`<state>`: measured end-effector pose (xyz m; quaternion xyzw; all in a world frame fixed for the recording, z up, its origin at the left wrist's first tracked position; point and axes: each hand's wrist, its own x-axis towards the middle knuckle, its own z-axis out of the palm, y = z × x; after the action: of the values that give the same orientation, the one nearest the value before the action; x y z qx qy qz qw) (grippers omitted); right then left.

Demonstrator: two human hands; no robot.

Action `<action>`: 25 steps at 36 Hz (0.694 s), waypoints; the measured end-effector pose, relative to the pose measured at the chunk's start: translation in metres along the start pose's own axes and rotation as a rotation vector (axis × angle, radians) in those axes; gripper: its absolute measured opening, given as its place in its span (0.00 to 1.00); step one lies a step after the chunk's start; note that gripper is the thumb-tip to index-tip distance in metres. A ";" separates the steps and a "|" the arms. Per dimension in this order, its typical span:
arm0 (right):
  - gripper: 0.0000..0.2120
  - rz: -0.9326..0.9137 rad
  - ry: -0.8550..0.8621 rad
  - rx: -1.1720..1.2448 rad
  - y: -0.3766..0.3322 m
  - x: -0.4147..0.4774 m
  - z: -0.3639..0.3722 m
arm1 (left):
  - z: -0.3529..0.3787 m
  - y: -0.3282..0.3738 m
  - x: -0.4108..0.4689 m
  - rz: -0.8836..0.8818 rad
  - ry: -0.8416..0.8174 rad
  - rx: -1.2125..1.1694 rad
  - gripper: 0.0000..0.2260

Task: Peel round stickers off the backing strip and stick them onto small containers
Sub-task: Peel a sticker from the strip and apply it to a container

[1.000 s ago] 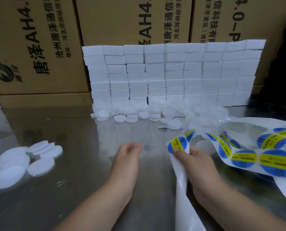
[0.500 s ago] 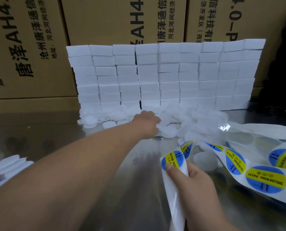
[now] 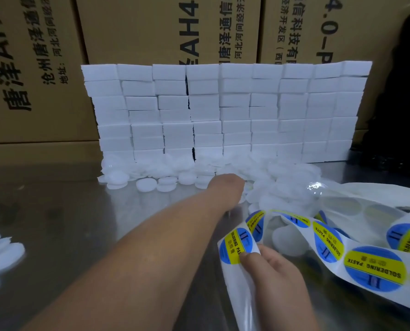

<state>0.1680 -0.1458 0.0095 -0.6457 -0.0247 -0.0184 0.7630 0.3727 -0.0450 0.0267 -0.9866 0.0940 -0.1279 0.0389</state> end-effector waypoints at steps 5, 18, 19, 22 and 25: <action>0.14 0.006 -0.016 -0.019 0.000 0.001 -0.001 | -0.009 -0.005 -0.001 -0.088 0.217 -0.130 0.11; 0.10 -0.002 -0.094 0.022 0.003 -0.006 0.001 | -0.089 -0.035 -0.094 -0.559 0.452 -1.157 0.11; 0.11 -0.010 -0.101 0.024 0.001 -0.006 0.001 | -0.091 -0.035 -0.106 -0.599 0.462 -1.175 0.09; 0.14 0.013 -0.134 0.076 0.000 -0.008 0.003 | -0.103 -0.023 -0.152 -0.626 0.506 -1.148 0.13; 0.17 0.028 -0.137 0.120 -0.002 -0.009 0.006 | -0.106 -0.008 -0.189 -0.640 0.449 -1.159 0.19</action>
<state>0.1584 -0.1407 0.0121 -0.5989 -0.0688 0.0381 0.7969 0.1667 -0.0055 0.0837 -0.7772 -0.1424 -0.2630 -0.5536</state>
